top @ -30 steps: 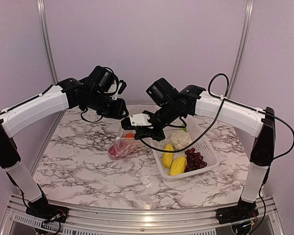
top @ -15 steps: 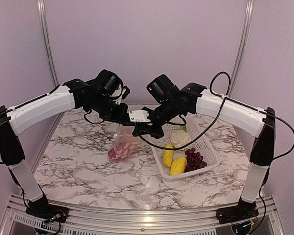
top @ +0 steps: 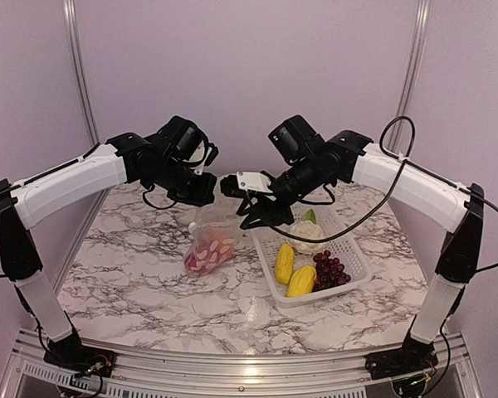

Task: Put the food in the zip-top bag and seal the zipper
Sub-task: Adjust the zipper food storage bag at the center of the board, then pick up the fake vegetable from the bin.

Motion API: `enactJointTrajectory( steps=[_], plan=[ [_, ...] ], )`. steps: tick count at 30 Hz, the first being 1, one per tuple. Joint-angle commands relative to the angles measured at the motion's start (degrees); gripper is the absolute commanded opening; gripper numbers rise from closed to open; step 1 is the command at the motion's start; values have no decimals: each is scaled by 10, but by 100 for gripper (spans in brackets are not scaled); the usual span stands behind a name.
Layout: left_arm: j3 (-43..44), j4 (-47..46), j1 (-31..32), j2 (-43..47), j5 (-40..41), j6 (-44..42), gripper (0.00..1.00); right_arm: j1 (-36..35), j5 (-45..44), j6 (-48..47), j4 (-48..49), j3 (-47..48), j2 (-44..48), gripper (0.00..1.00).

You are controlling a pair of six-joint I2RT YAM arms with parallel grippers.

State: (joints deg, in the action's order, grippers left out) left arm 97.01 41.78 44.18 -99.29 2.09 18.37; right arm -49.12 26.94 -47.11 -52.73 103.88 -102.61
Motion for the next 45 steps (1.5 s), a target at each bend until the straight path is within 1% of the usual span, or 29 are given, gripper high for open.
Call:
enactJointTrajectory(
  steps=[1,3,7,9,10,11,12,13,14,17,22,23,26,30,32,33,39,45],
  plan=[
    [-3,-8,-3,19,2,-10,0,61,59,35,-25,-25,63,42],
    [-11,-14,-2,23,3,-9,0,93,59,41,-12,-65,88,45],
    [-15,-21,-3,26,2,-6,0,159,31,60,18,-139,115,45],
    [-14,-23,-3,26,1,-6,0,186,-3,78,45,-174,115,47],
    [-13,-25,-2,27,1,-5,0,197,-28,87,63,-189,112,49],
    [-13,-27,-3,28,2,-3,0,206,-57,95,77,-203,108,53],
    [-13,-28,-3,28,2,0,0,213,-89,105,97,-215,103,63],
    [-12,-30,-2,28,3,1,0,217,-122,114,117,-228,98,69],
    [-11,-30,-2,27,3,4,0,220,-151,118,136,-240,95,73],
    [-9,-30,-3,25,-1,6,0,221,-203,101,186,-271,92,76],
    [-10,-27,-2,22,1,9,0,208,-227,62,221,-302,83,76],
    [-10,-26,-3,22,3,11,0,201,-243,54,228,-311,80,77],
    [-10,-23,-3,24,9,13,0,165,-328,38,258,-344,73,79],
    [-12,-22,-2,28,13,15,0,129,-414,40,319,-386,68,88],
    [-12,-21,-2,28,14,13,0,115,-450,41,336,-401,64,96],
    [-11,-21,-2,28,14,13,0,109,-465,41,343,-406,62,98],
    [-10,-19,-4,26,15,12,0,86,-525,36,379,-441,39,98],
    [-5,-20,-3,20,11,14,0,83,-553,35,419,-450,-1,98]
  ],
)
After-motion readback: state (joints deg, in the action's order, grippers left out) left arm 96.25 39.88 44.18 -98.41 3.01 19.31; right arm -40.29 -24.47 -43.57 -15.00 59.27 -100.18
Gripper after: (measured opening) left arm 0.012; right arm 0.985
